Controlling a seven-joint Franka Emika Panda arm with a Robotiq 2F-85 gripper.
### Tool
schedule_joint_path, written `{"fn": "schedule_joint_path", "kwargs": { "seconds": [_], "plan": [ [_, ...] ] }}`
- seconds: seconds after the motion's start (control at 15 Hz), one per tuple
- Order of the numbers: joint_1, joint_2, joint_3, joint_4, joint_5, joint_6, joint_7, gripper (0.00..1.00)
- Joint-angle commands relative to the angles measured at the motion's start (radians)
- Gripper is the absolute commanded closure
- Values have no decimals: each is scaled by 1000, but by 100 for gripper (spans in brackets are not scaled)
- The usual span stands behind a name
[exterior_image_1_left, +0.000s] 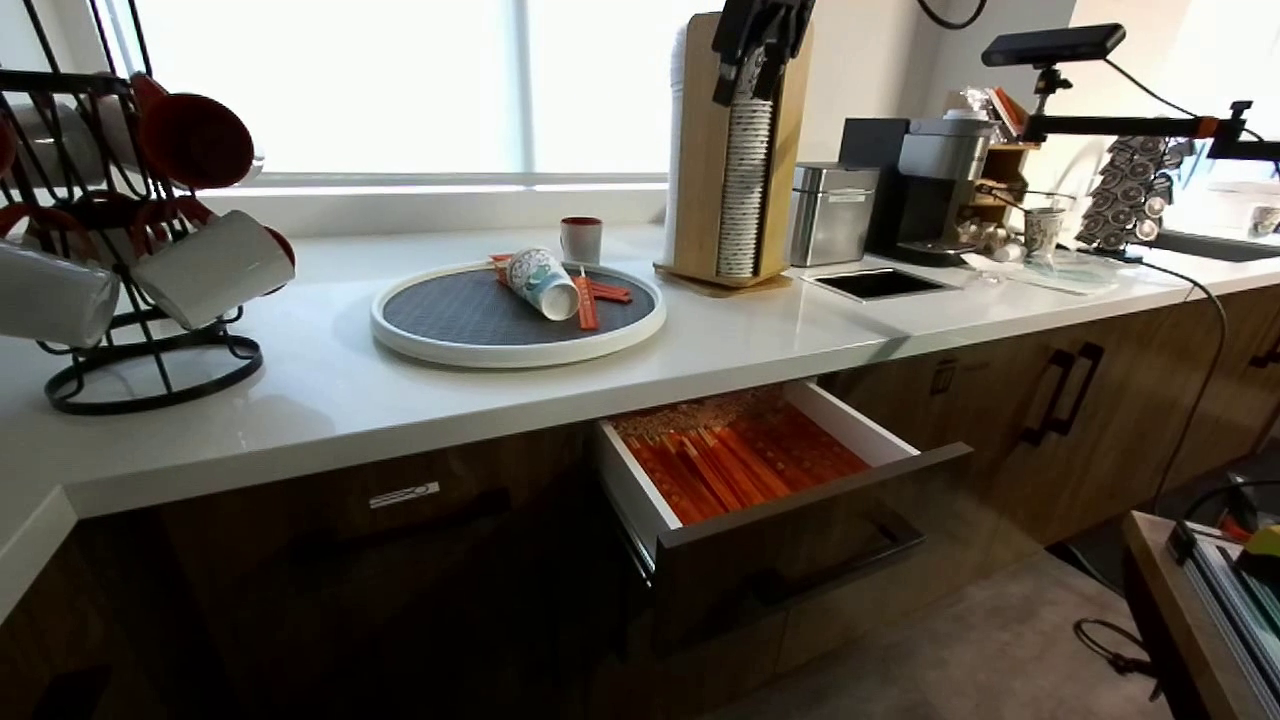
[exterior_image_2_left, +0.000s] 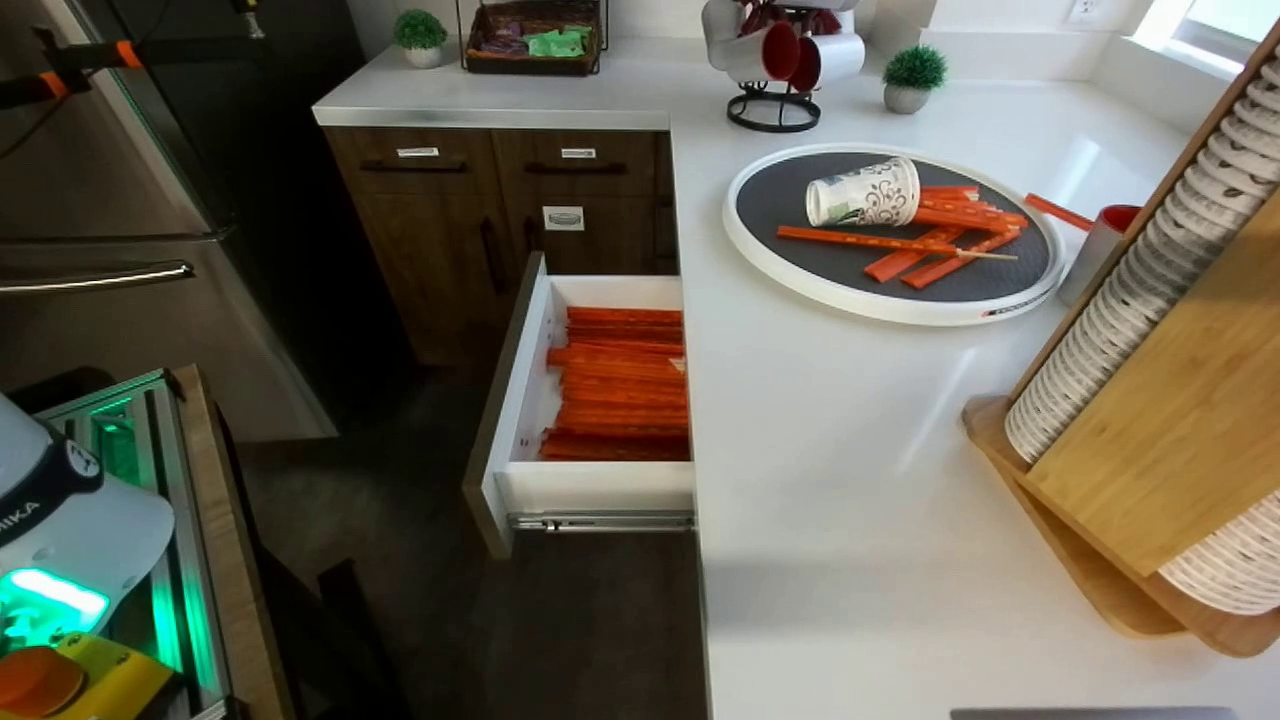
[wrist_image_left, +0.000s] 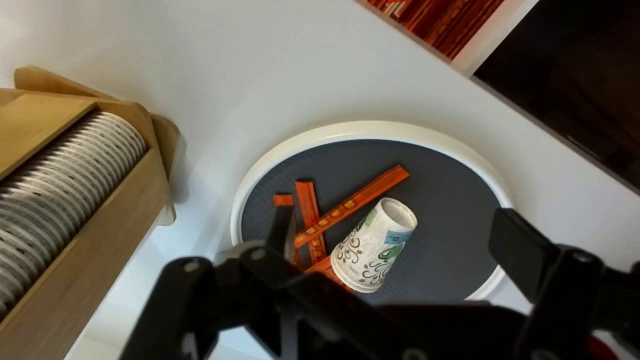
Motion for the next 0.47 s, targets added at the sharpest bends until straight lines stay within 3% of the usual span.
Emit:
{"fn": "schedule_joint_path", "kwargs": {
  "seconds": [0.0,0.4],
  "plan": [
    [-97,-4,95,-1,4,-6,-8,0],
    [-100,-3,97,-16,1,-5,-16,0]
  ]
}}
